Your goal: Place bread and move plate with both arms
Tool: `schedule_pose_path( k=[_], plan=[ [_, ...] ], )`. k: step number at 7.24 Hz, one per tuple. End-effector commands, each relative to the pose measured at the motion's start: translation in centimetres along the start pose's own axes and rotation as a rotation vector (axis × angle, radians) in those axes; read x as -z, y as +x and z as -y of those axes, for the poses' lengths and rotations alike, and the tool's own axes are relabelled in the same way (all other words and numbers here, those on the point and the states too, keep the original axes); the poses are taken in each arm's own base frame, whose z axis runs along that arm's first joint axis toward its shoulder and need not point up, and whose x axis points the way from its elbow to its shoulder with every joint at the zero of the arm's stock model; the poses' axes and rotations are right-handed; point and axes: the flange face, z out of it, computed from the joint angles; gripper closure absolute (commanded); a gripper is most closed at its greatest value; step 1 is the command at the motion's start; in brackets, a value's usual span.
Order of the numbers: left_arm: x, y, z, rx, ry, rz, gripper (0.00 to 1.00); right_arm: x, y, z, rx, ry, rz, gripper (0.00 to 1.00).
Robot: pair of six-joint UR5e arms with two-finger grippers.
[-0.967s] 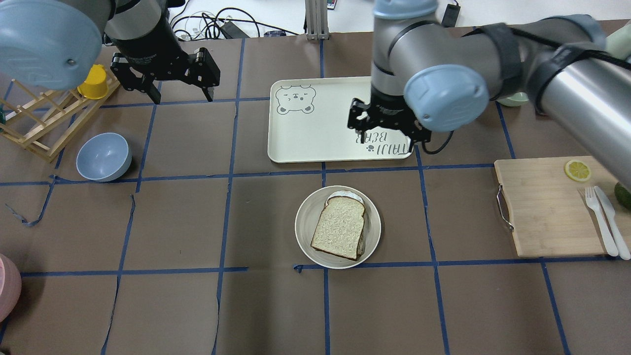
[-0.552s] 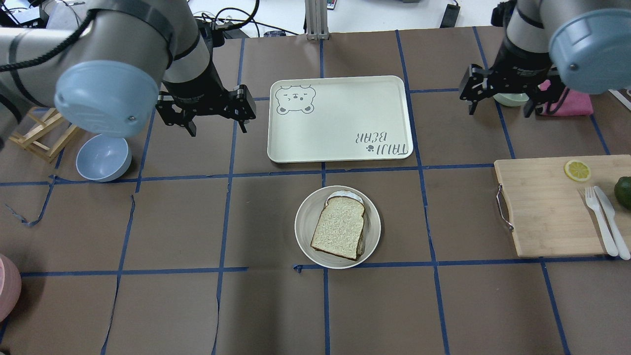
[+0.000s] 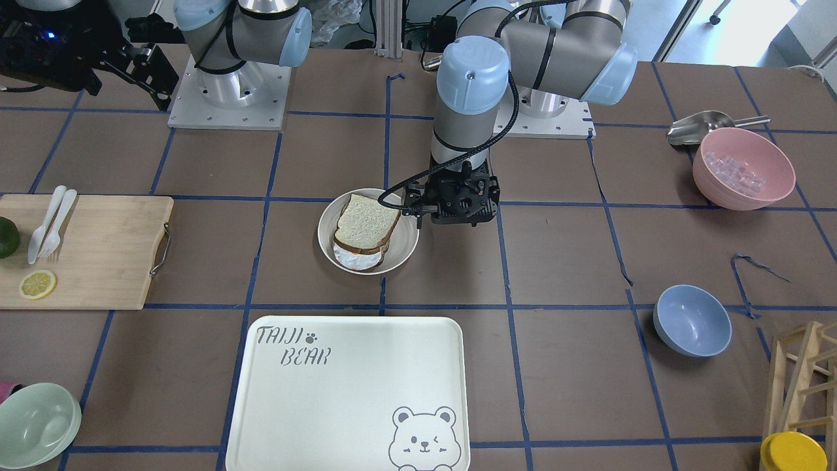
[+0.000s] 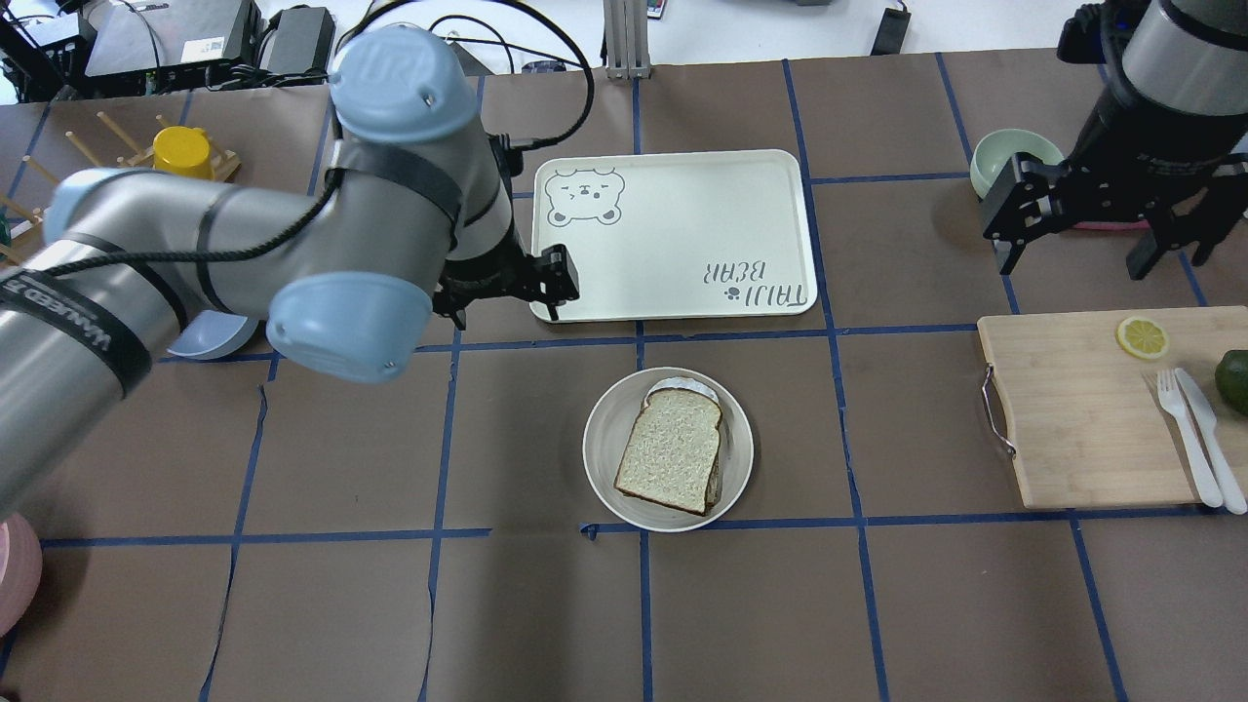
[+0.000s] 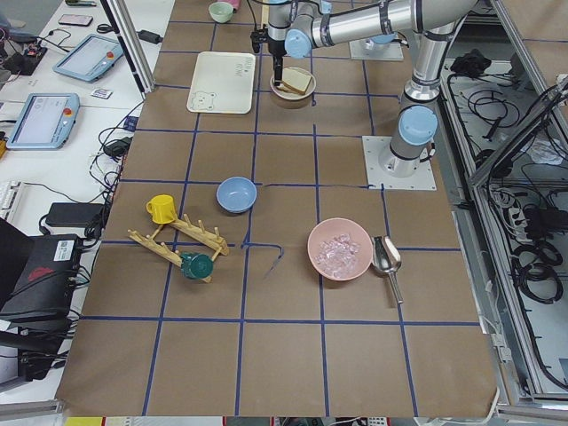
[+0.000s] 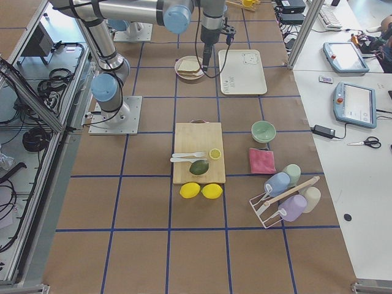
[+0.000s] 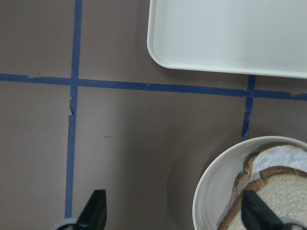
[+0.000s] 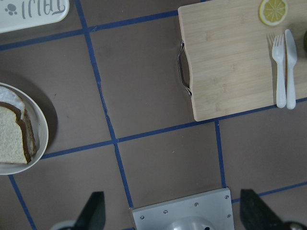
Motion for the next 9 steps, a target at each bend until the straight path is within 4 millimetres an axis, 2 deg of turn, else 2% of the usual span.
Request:
schedule_pose_path(
  k=[1, 2, 3, 5, 7, 8, 9],
  plan=[
    [-3.8, 0.6, -2.4, -0.028, -0.059, 0.019, 0.03, 1.0, 0.3, -1.6, -0.014, -0.019, -0.007, 0.0],
    [-5.0, 1.5, -2.8, -0.03, -0.105, -0.059, 0.11, 2.7, 0.1, -2.5, 0.022, 0.03, 0.026, 0.0],
    [-6.1, 1.8, -2.7, -0.029, -0.118, -0.083, 0.11, 3.1, -0.4, -2.2, 0.043, 0.038, 0.074, 0.0],
    [-6.7, 2.0, -2.1, -0.047, -0.091, -0.087, 0.11, 6.5, 0.1, -2.9, 0.023, 0.122, 0.062, 0.0],
    [-8.8, 2.0, -1.9, -0.051, -0.112, -0.045, 0.15, 7.2, 0.1, -3.3, 0.01, 0.09, 0.058, 0.0],
    [-9.0, 2.2, -1.6, -0.057, -0.087, -0.053, 0.15, 5.1, 0.3, -2.4, 0.036, 0.032, 0.013, 0.0],
    [-9.0, 2.3, -1.5, -0.058, -0.078, -0.056, 0.15, 4.5, 0.0, -1.8, 0.051, 0.034, -0.024, 0.0]
  ],
)
